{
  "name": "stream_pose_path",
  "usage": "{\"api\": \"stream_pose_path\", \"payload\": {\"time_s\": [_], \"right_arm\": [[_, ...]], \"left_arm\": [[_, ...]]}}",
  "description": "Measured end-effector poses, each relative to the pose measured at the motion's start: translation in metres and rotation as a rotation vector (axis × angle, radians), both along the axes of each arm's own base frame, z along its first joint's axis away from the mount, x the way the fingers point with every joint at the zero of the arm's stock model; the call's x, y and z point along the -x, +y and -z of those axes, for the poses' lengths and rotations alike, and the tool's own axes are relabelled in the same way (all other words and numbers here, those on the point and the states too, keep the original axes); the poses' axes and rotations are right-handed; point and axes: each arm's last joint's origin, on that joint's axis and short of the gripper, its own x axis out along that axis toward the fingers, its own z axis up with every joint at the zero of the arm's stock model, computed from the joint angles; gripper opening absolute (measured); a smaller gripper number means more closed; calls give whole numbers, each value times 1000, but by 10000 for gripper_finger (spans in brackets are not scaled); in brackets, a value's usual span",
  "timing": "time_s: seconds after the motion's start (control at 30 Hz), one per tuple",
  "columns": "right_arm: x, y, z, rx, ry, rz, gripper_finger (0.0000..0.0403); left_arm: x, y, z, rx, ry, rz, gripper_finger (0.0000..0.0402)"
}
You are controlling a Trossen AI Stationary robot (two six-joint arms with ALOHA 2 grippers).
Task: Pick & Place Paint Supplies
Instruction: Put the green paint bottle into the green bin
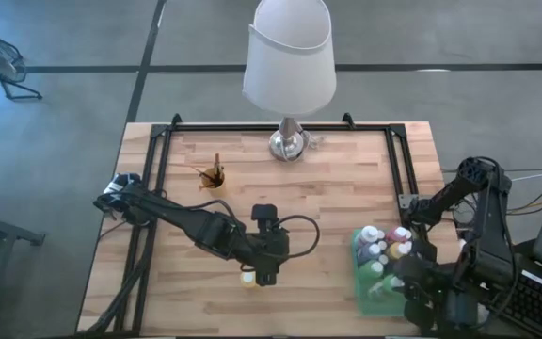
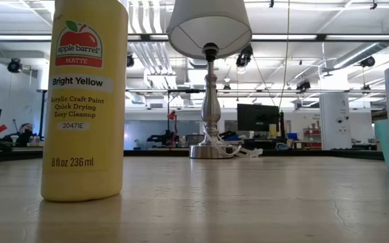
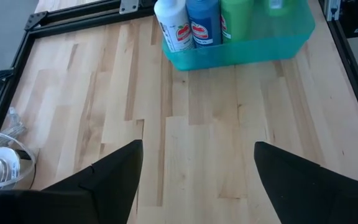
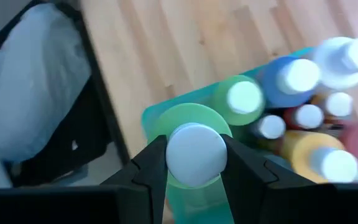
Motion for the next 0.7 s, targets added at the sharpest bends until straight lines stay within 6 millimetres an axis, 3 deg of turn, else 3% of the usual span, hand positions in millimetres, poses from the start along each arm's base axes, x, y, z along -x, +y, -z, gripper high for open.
{"api": "stream_pose_path", "payload": {"time_s": [0.4,0.7], "right_arm": [[9,2,32,57,47,77,114],[19,8,73,69,41,111,114]], "left_arm": [[0,0,0,-4,1,4,310],[0,1,0,-4,1,1,310]]}}
